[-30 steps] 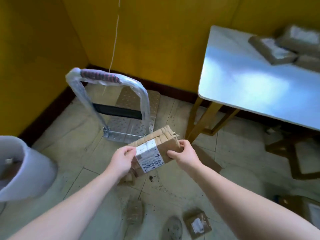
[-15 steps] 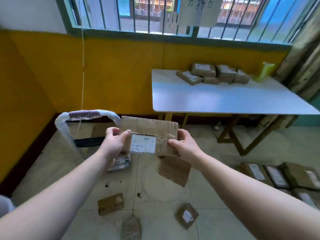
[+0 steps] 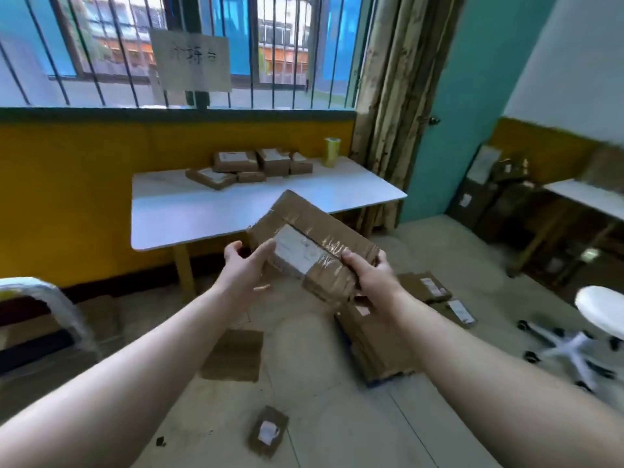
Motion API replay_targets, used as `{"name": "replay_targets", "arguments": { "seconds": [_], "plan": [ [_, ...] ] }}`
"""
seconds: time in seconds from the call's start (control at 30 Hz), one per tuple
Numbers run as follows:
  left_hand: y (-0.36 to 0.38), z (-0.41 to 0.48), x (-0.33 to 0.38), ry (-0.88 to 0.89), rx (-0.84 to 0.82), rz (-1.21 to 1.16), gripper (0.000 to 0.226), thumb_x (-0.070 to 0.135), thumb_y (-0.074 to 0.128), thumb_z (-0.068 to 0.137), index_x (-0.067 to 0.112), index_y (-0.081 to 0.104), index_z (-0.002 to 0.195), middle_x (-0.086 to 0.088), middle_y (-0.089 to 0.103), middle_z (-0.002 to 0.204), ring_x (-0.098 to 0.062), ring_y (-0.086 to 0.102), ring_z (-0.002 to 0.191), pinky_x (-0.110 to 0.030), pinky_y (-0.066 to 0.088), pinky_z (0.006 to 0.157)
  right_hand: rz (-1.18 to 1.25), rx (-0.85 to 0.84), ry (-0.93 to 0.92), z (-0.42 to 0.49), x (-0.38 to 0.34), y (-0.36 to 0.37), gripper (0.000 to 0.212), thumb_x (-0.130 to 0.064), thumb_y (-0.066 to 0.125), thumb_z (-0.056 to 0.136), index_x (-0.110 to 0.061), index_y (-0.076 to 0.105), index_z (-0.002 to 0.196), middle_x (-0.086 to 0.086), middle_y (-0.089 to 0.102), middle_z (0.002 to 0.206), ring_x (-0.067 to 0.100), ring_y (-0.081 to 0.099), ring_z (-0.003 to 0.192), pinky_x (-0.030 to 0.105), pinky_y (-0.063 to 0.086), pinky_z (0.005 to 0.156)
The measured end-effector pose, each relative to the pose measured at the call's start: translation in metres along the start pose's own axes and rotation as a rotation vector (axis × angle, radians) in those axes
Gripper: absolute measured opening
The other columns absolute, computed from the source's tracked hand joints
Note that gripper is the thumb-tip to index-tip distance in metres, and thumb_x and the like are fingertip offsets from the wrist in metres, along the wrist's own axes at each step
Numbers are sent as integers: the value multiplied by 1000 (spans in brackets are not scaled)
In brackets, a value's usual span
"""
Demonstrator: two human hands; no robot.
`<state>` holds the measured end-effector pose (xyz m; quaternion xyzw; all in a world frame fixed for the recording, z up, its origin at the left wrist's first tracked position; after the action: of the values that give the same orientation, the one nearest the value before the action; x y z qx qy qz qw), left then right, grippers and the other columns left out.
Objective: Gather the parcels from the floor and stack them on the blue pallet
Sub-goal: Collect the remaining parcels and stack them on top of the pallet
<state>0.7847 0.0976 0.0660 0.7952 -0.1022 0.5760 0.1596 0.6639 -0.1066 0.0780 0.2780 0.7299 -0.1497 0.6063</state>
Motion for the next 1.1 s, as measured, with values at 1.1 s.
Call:
{"name": "replay_targets", "arguments": {
  "seconds": [1.1],
  "plan": [
    [567, 147, -17, -43, -469, 338, 64, 45, 62, 85, 40, 26, 137, 3, 60, 105, -22, 68, 89, -45, 59, 72, -969, 103, -279, 185, -132, -429, 78, -38, 67, 85, -35, 23, 149, 0, 41, 133, 19, 46, 121, 34, 39, 104]
  ]
}}
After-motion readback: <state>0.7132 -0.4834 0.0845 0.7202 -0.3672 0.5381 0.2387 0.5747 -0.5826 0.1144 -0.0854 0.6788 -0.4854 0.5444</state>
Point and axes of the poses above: each hand's wrist, its own z-axis towards the middle knuckle, its own y-axis out of the palm, x = y × z, the point moved 8 cm from there along z, towards the middle knuckle
